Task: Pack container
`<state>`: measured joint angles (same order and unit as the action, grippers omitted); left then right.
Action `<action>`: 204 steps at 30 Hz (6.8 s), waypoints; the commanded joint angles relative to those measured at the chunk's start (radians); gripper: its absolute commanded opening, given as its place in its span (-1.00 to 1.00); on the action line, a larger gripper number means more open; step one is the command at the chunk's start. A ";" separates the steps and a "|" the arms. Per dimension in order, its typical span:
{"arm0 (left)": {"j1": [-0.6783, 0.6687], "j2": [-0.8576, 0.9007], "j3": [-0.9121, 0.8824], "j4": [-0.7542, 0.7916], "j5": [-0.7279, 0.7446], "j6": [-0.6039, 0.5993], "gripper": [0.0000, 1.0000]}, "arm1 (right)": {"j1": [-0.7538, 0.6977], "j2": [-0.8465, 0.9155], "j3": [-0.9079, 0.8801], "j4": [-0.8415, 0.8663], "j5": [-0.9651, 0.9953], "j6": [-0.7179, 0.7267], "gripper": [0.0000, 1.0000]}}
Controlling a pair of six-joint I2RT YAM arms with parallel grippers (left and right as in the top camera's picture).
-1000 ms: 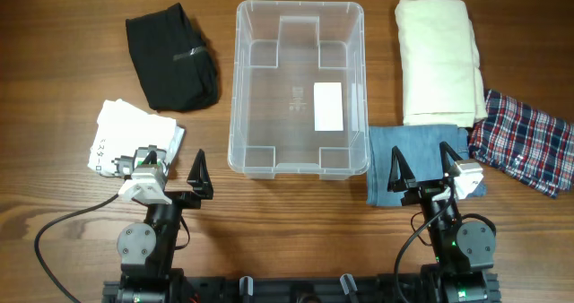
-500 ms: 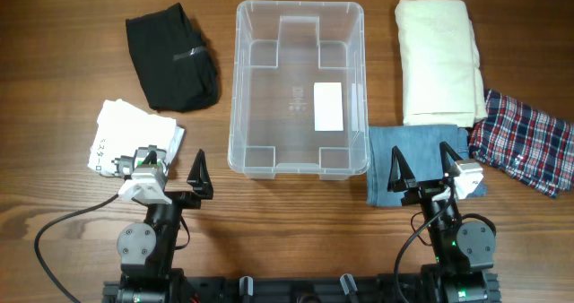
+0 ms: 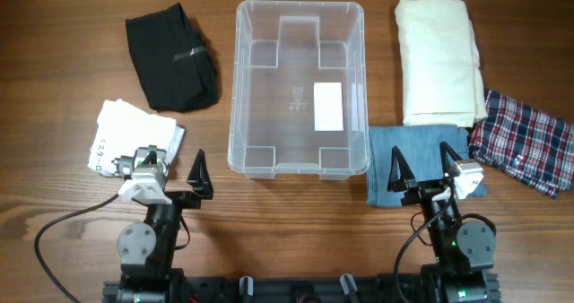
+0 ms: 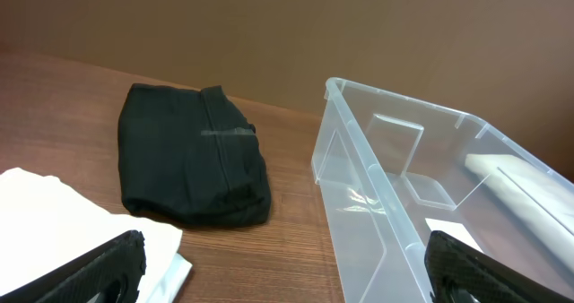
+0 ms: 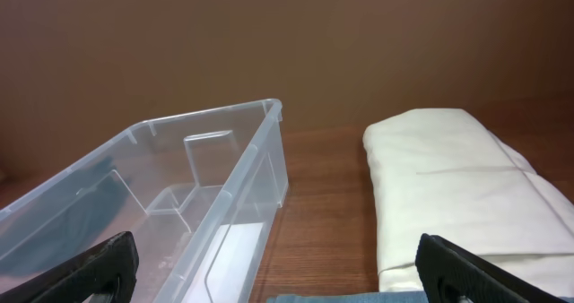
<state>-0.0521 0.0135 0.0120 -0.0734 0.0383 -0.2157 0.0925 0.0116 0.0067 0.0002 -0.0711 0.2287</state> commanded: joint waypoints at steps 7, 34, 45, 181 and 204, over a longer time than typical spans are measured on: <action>0.005 -0.007 -0.006 -0.001 0.000 -0.003 1.00 | -0.005 -0.004 -0.002 0.003 -0.011 -0.018 1.00; 0.004 0.303 0.314 -0.201 -0.037 -0.237 1.00 | -0.005 -0.004 -0.002 0.003 -0.011 -0.018 0.99; 0.004 0.500 0.281 -0.120 0.102 -0.230 1.00 | -0.005 -0.004 -0.002 0.003 -0.011 -0.019 1.00; -0.002 -0.011 0.148 -0.579 0.095 -0.241 0.99 | -0.341 1.505 1.781 -1.073 -0.126 -0.151 0.99; -0.002 -0.011 0.148 -0.579 0.095 -0.241 1.00 | -0.514 2.193 1.778 -0.872 -0.125 -0.506 0.99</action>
<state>-0.0532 0.0128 0.1635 -0.6556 0.1284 -0.4515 -0.4164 2.1368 1.7729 -0.8879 -0.1650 -0.2302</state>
